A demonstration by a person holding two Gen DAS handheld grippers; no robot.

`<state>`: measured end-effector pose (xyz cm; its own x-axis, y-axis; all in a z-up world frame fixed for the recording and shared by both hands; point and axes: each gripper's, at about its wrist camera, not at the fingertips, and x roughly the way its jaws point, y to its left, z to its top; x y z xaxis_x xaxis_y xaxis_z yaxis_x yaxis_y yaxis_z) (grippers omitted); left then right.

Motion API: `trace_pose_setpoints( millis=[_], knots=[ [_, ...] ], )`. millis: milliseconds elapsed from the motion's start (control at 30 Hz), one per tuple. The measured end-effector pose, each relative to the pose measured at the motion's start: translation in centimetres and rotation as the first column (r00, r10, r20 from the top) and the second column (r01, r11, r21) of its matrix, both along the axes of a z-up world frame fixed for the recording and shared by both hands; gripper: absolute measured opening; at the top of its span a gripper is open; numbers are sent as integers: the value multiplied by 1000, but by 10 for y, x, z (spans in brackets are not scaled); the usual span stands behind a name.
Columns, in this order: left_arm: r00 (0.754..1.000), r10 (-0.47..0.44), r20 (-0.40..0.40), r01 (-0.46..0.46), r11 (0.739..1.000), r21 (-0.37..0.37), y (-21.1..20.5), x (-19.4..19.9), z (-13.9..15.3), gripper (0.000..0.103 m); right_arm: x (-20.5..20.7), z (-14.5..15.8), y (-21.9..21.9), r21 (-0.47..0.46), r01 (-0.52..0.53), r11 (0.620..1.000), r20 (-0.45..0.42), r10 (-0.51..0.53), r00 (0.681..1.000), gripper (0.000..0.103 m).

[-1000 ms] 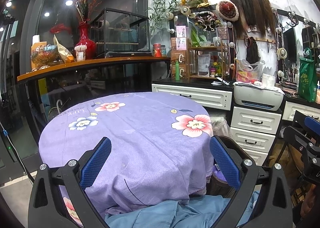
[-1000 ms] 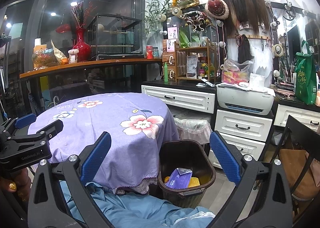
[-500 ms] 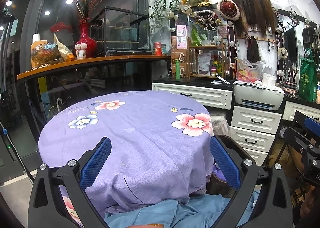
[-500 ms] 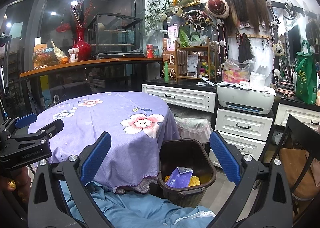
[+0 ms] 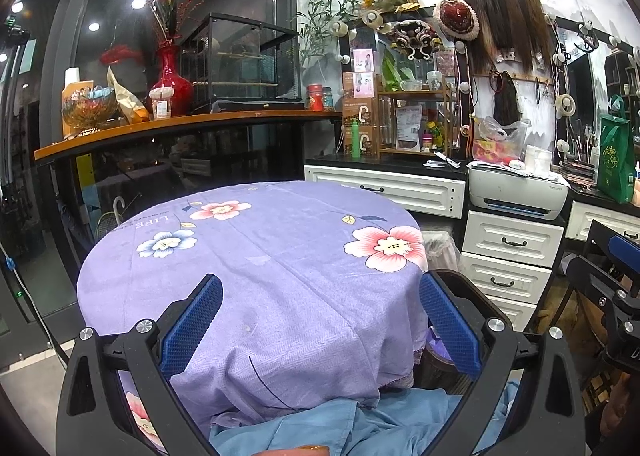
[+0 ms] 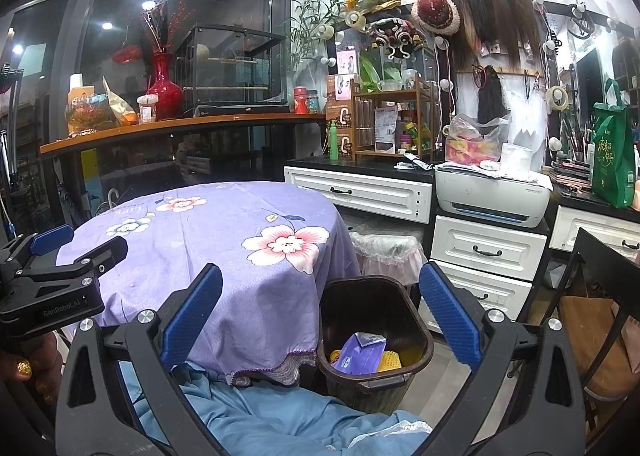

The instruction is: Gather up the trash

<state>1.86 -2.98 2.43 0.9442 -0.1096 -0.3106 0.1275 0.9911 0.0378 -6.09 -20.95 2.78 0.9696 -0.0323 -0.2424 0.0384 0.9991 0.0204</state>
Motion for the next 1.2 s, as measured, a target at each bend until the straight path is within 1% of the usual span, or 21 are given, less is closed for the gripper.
trace_pose_setpoints(
  millis=[833,933,1200],
  knots=[
    [1000,4,0,-4,1000,-1,2,1,-1,98,1,1,-1,1,-2,1000,-5,2,1000,97],
    [1000,6,9,-6,1000,5,1,-1,-2,98,1,1,-1,2,-1,1000,-5,1,1000,97],
    [1000,8,-1,-8,1000,5,-1,-2,-2,98,1,1,-1,2,-2,1000,-6,2,1000,97]
  ],
)
